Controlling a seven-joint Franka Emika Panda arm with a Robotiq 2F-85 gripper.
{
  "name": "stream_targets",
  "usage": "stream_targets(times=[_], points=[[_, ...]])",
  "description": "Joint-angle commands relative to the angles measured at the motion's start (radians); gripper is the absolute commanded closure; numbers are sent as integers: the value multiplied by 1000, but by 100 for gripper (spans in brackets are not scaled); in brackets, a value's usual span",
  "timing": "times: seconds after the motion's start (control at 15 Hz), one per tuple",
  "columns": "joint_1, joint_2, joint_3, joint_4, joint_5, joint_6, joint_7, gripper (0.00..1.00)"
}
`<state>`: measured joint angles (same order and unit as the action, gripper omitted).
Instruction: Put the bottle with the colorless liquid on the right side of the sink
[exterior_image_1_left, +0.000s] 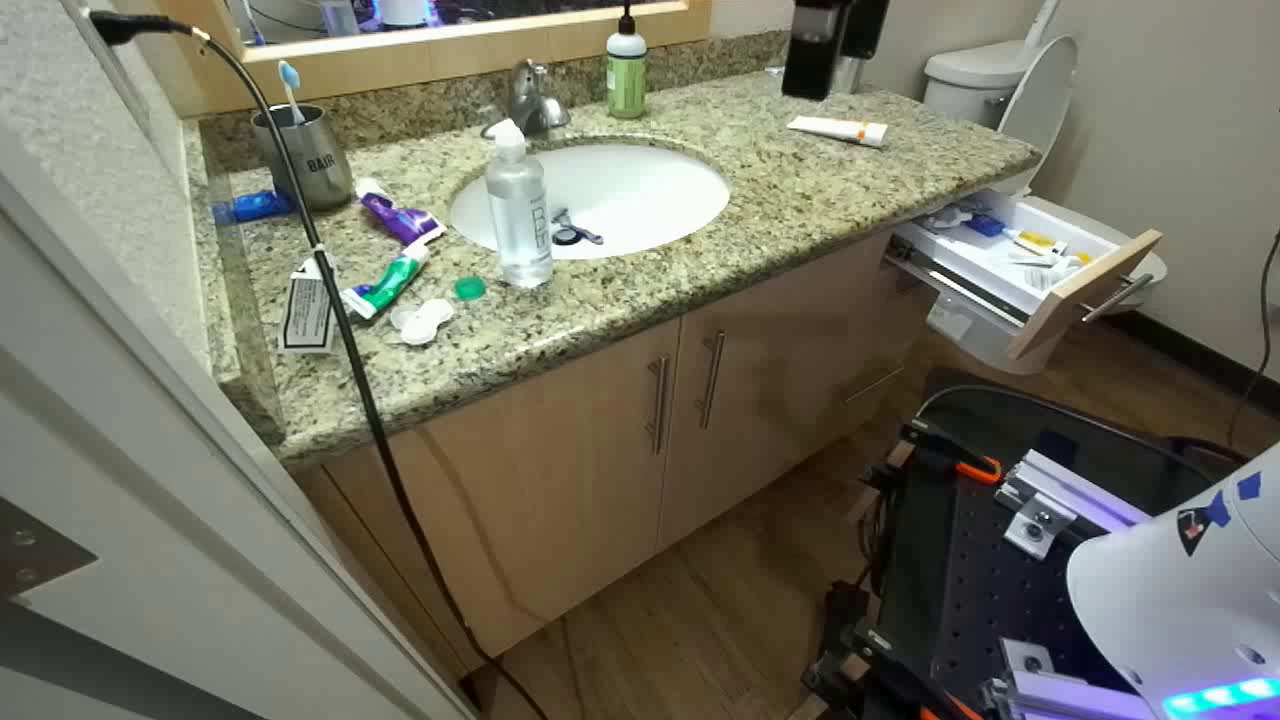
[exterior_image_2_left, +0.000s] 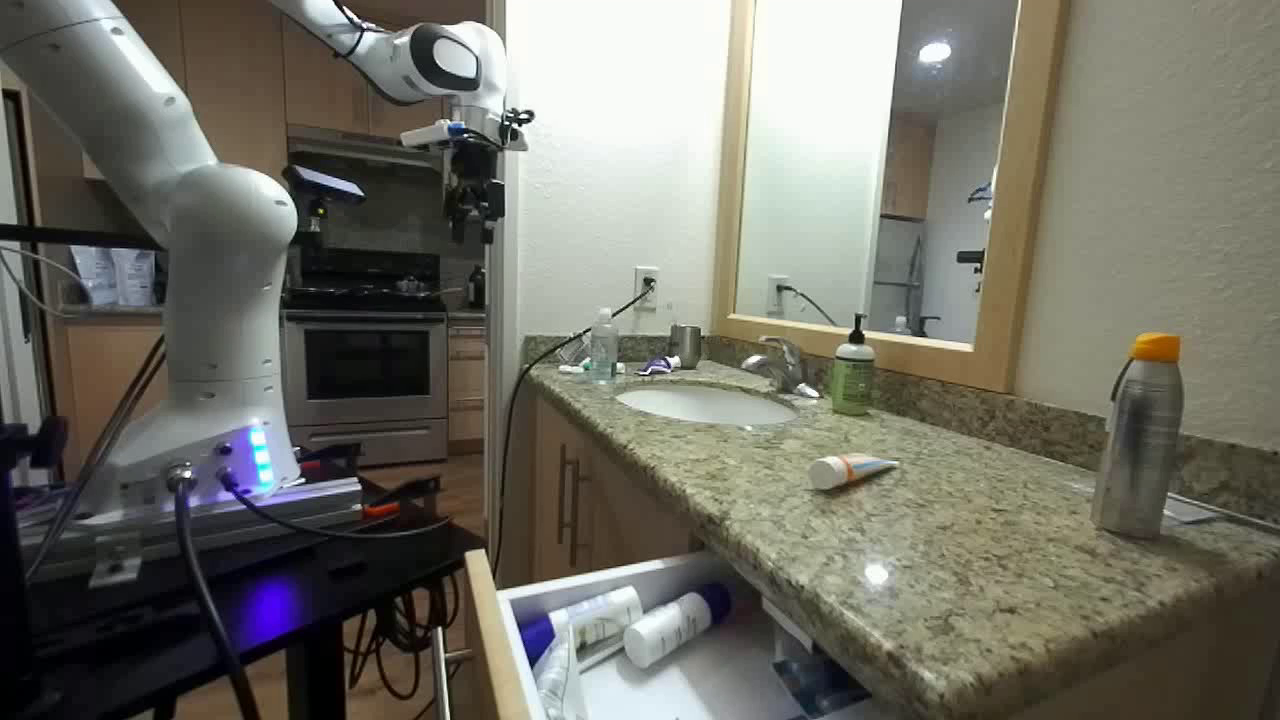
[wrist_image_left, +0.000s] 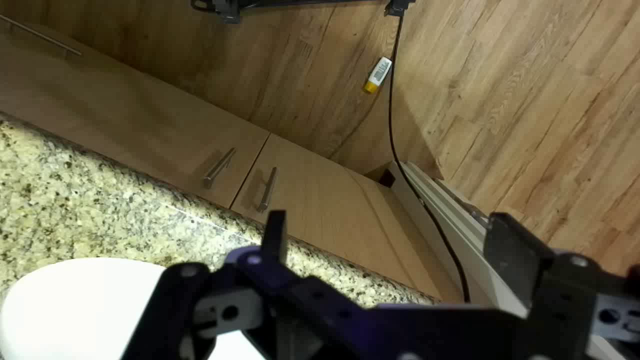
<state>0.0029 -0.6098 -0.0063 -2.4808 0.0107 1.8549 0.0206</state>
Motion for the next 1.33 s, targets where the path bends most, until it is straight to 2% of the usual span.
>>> stream_targets(times=[0.0, 0.53, 0.6, 0.8, 0.93, 1.13, 1.27], points=[[-3, 1, 3, 2, 1, -2, -2, 0], [-3, 1, 3, 2, 1, -2, -2, 0], [-2, -1, 4, -4, 3, 56, -1, 0], [-15, 136, 32, 62, 51, 283, 149, 0], [-35, 221, 61, 106, 26, 446, 242, 0], [-111, 352, 97, 155, -112, 650, 397, 0], [-173, 409, 122, 181, -255, 667, 554, 0]])
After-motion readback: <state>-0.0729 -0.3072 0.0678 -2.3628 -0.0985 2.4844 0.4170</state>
